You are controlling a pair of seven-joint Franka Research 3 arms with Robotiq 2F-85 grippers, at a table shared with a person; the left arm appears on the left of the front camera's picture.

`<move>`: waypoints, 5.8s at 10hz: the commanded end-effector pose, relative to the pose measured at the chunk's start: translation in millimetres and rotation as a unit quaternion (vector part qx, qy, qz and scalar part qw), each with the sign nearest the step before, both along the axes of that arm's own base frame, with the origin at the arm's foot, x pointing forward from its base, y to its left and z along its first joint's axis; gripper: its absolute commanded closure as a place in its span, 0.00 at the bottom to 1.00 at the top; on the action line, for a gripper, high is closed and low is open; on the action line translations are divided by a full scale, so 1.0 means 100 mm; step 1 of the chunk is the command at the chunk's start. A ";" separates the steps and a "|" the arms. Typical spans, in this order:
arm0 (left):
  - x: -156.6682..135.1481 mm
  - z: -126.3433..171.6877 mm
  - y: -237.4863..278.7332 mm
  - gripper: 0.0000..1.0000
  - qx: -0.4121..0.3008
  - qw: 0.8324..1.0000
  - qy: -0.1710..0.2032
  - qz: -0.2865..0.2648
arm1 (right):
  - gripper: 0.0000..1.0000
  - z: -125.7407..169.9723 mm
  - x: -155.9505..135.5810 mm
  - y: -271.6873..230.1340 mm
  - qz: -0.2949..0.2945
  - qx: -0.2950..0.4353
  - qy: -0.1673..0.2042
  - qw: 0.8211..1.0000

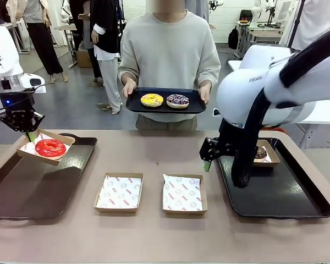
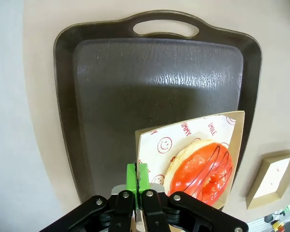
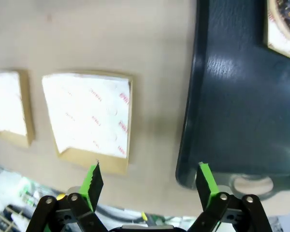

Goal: Individually package the donuts and arrange them on the tray.
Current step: Place the picked Paper togo box on the Handle tray while simultaneously picking up another Paper togo box from the table with the other hand.

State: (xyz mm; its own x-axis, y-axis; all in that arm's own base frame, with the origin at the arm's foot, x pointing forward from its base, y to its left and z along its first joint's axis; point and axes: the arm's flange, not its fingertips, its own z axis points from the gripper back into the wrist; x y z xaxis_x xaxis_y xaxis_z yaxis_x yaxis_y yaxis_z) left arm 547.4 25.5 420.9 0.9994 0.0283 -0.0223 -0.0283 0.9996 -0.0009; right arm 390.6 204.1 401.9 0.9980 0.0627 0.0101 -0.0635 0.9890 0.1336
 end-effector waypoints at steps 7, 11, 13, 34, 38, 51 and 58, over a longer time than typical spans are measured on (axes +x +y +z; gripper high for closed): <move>0.07 -0.23 -0.01 0.99 -0.010 1.000 0.007 0.002 | 0.00 -0.35 0.24 0.24 -0.051 -0.006 0.003 0.999; 0.09 -0.22 -0.11 0.99 0.008 1.000 -0.005 0.009 | 0.00 -0.43 0.16 0.41 -0.085 -0.018 -0.015 0.996; 0.09 -0.18 -0.10 0.99 0.013 1.000 -0.008 0.016 | 0.00 -0.49 0.12 0.43 -0.103 -0.025 -0.025 0.994; 0.59 -0.45 -0.10 0.99 -0.006 0.998 0.021 0.061 | 1.00 -0.92 -0.07 0.49 -0.067 -0.024 0.024 0.997; 0.61 -0.46 -0.09 0.00 -0.006 0.998 0.020 0.059 | 1.00 -0.92 -0.07 0.49 -0.071 -0.024 0.022 0.997; -0.29 -0.05 0.16 0.00 -0.169 0.985 -0.037 -0.021 | 1.00 -0.13 0.15 0.33 -0.070 -0.002 0.002 0.998; -1.75 0.27 1.10 0.00 -0.447 0.888 -0.107 0.007 | 1.00 0.72 0.91 0.40 -0.097 -0.024 0.006 0.995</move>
State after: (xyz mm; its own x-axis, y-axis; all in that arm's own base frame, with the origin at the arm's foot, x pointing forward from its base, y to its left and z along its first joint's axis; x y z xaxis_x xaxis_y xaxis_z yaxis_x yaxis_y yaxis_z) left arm 379.1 118.7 447.0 0.9850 0.0899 0.1476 0.0523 0.6586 -0.7507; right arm 466.3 235.8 473.5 0.9934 -0.1143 0.0126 0.1118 0.9859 0.1243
